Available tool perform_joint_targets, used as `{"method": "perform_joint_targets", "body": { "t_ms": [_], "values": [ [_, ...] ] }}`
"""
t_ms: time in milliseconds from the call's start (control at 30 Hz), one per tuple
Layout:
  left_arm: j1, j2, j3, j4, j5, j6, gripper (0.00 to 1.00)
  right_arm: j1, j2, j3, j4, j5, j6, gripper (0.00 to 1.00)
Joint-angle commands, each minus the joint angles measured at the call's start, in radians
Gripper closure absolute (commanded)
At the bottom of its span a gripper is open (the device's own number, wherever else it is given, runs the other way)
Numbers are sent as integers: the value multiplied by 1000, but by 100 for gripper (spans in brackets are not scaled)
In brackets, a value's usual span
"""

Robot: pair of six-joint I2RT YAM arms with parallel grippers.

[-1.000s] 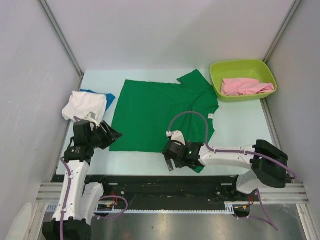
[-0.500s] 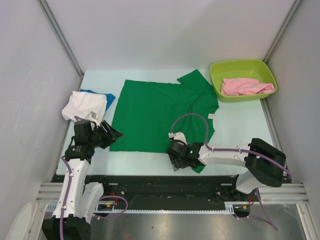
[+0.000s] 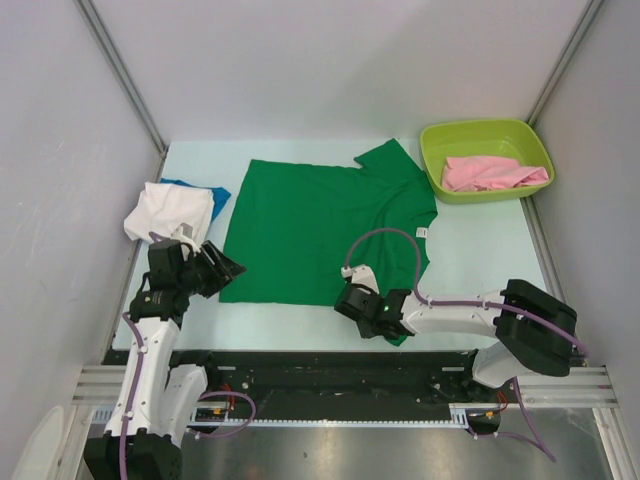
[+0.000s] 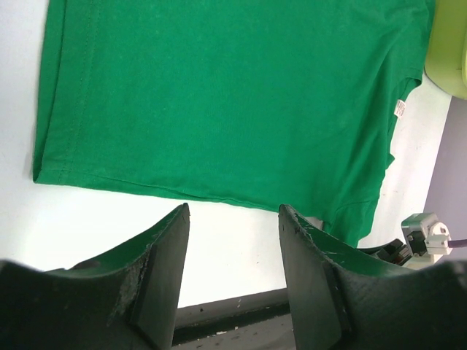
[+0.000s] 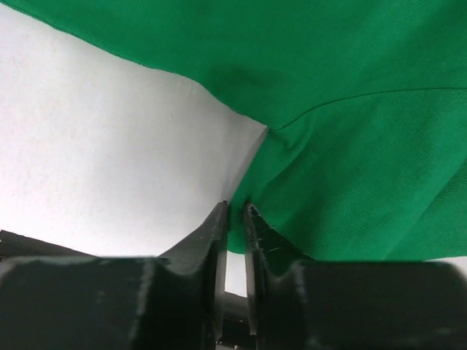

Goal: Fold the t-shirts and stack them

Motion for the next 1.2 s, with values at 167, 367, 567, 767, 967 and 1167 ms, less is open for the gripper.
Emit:
{"method": "perform_joint_targets", "body": {
  "t_ms": [167, 367, 567, 767, 967, 1167],
  "values": [
    [-4, -2, -1, 23, 19, 27, 43, 14, 13, -25, 79, -99, 62, 100],
    [-4, 0, 2, 23, 22, 29, 43, 32, 24, -20, 170, -201, 83, 100],
    [-5, 0, 2, 21, 25, 30, 43, 75, 69, -5, 228, -273, 97, 100],
    [-6, 4, -1, 26, 32, 30, 43, 97, 99, 24, 219, -276, 105, 83],
    [-6, 1, -1, 29, 34, 32, 43, 100, -24, 92, 71, -103, 80, 24],
    [-5, -9, 6, 26, 57, 38, 43, 36, -284, 140, -201, 142, 126, 0]
  ]
}}
